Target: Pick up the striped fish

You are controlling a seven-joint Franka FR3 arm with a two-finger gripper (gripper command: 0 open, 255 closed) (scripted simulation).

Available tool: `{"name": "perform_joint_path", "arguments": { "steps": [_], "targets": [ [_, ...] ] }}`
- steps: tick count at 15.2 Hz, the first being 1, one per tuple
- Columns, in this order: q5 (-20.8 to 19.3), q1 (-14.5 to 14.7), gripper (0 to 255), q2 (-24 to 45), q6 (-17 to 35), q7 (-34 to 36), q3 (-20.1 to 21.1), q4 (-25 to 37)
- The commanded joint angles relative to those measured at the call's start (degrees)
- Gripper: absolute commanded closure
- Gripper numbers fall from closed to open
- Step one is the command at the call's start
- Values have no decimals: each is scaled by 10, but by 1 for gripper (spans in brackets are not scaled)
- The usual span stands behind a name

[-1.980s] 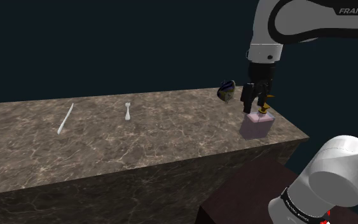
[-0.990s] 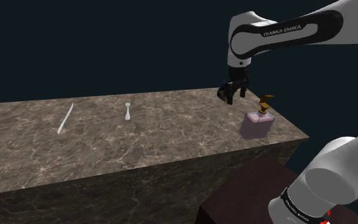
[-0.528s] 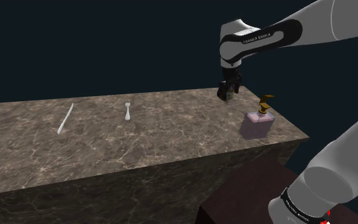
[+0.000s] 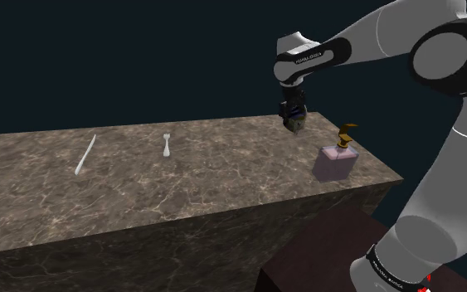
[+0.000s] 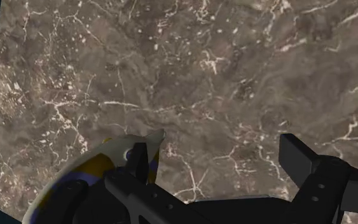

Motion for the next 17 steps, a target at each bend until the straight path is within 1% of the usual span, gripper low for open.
{"name": "perform_joint_path", "arguments": {
  "steps": [1,7,8,15,17],
  "targets": [
    [-9,-4,0,38,0,-5,-5,44],
    [-26,-19,0,164,-11,-24,-18,199],
    [-26,-19,0,166,-12,-24,-19,202],
    [-29,-20,0,184,35,-9,-19,170],
    [-29,-20,0,184,35,-9,-19,170]
  ]
}}
